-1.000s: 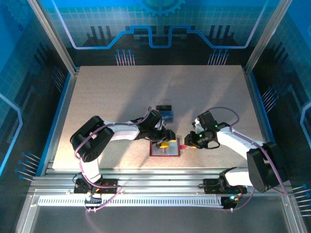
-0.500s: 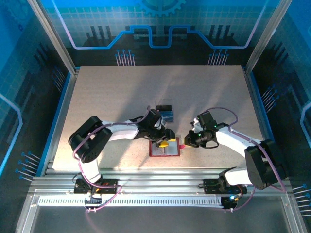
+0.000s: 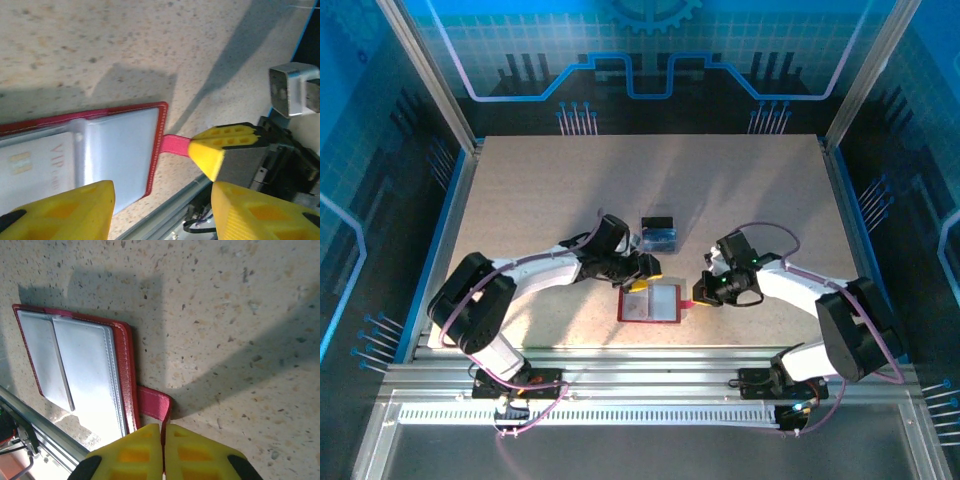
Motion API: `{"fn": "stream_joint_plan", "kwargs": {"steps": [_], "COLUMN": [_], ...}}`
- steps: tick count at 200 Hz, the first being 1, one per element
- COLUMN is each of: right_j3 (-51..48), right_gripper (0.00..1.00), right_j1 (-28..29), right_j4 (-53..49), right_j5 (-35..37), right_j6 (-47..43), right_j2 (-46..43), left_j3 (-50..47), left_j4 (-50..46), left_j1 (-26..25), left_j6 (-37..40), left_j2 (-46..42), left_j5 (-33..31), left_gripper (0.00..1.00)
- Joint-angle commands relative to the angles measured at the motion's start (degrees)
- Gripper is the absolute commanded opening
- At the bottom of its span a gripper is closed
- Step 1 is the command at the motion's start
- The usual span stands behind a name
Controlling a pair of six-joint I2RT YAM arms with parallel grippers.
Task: Take the credit cards out of the card holder
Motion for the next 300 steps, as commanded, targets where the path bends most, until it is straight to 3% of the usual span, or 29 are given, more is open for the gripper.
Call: {"fn": "stream_joint_plan", "kwargs": {"steps": [1,103,153,187,224,300], "right_j3": [1.01,2.8,5.02,7.26,10.5,14.77], "right_gripper": [0.08,0.09,0.22,0.26,0.27,0.27], "right_j1": [0.99,1.08,1.12,1.85,5.36,15.22], "right_j4": [1.36,1.08,-2.24,-3.82,-3.62,5.18], "right_j5": [-0.05,0.97,1.53,1.42,1.42,-1.0], "right_j6": [1.16,0.46,0.27,1.14,2.79,8.2], "right_j2": [1.04,2.74,0.46,-2.5,-1.24,10.74], "left_j3": [-2.34,-6.05,-7.15,-8.43,-10.38,-13.17], "left_j4": [-3.78,-5.6,-5.89,-5.51,-4.52,-2.61], "left_j1": [1.6,3.37,3.46,3.47,3.52,3.42], "left_j6": [2.58,3.68,3.7,3.7,3.04,2.05], "left_j2": [-2.41,-4.94,-5.34,-5.24,-6.24,-6.47], "left_j5": [-1.31,-3.6,-4.17,-3.99,-4.45,-4.72], "left_gripper": [0.54,0.49,0.44,0.32,0.23,0.15]}}
